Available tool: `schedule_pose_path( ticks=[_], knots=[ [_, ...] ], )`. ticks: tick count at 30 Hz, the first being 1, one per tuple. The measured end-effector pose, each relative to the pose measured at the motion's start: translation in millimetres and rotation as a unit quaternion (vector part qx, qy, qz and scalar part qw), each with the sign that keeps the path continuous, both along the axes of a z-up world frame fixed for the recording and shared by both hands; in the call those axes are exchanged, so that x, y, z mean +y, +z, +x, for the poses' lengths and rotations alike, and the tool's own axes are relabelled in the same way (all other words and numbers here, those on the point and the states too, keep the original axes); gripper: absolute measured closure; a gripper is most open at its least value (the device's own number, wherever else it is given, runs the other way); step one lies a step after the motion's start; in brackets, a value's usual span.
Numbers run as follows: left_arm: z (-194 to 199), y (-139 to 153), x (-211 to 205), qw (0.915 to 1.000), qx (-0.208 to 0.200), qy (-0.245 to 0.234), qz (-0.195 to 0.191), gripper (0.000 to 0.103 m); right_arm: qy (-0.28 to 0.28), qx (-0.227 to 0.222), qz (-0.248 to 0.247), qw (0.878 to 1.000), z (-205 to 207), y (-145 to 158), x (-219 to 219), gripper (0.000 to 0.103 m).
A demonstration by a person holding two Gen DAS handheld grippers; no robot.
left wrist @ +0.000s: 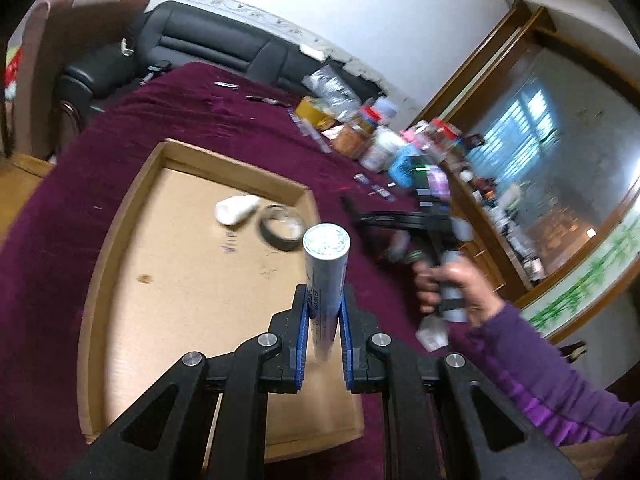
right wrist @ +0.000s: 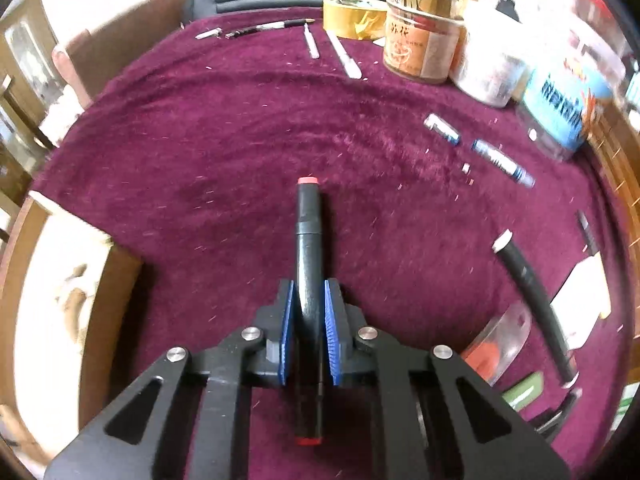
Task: Organize rigid objects
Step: 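Carry the white marker toward the box with the left tool while the right tool grasps a red-capped black marker, then lower both markers into the cardboard box and open both tools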
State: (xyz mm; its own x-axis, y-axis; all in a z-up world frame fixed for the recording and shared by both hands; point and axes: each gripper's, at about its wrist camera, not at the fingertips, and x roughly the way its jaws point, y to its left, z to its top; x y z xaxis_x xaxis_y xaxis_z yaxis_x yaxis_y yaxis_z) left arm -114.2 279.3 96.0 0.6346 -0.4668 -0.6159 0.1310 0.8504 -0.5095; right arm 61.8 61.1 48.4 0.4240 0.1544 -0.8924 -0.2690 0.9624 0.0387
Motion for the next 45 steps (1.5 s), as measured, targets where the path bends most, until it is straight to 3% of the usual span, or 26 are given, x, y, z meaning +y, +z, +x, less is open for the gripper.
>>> schedule_pose_path(
  ticks=[4,8,12,18,24,28,30,36,45],
  knots=[
    [15,-5,17,0.9985,0.023,0.014,0.048,0.092,-0.007,-0.001,0.068,0.998,-19,20,-15,0.091],
    [45,-20,35,0.996,0.063,0.025,0.059,0.092,0.006,0.0,0.126,0.992,-39,42,-15,0.091],
    [80,-34,48,0.994,0.097,0.028,0.041,0.092,0.038,0.017,0.161,0.986,-56,53,9,0.091],
    [125,-58,47,0.9862,0.145,0.042,0.067,0.092,0.088,0.067,0.198,0.974,-67,42,73,0.09],
    [147,-83,58,0.9793,0.176,0.082,0.055,0.092,0.12,0.117,0.209,0.963,-67,11,144,0.09],
    [137,-69,62,0.9831,0.155,0.089,0.04,0.089,0.12,0.126,0.203,0.964,-65,0,170,0.09],
    [128,-59,64,0.9842,0.143,0.095,0.042,0.063,0.119,0.124,0.199,0.965,-64,-2,177,0.09],
    [80,-22,76,0.9884,0.084,0.126,0.01,0.042,0.111,0.103,0.166,0.974,-55,-7,189,0.09],
    [35,-5,70,0.9871,0.05,0.15,0.027,0.038,0.072,0.046,0.118,0.989,-50,4,175,0.084]
  ],
)
